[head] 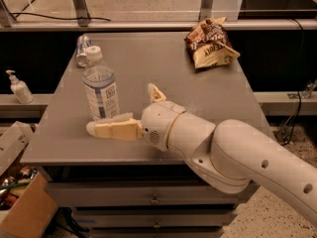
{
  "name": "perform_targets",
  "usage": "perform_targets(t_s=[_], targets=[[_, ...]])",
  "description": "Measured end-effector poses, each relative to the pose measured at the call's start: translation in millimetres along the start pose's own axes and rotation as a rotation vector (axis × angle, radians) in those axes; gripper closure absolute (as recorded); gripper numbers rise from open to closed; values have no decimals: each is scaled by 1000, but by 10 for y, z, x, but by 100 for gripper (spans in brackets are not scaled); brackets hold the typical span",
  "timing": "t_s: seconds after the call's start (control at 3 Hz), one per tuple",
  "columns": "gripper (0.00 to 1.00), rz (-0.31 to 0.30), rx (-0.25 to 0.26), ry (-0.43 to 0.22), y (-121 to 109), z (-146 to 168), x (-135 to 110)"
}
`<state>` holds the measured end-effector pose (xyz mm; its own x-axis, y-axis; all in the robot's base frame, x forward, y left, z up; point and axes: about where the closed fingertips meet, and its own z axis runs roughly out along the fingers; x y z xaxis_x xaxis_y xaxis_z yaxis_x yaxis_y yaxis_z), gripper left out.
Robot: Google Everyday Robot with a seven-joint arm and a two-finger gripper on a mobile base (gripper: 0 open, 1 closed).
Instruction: Place blue plastic bottle upright
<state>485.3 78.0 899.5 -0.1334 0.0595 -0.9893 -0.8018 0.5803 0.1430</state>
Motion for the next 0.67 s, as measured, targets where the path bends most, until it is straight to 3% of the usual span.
perform_targets(t_s=[0.33, 0.67], targets=[[0, -19, 47, 17, -221, -367, 5], [0, -19, 47, 18, -228, -389, 6]])
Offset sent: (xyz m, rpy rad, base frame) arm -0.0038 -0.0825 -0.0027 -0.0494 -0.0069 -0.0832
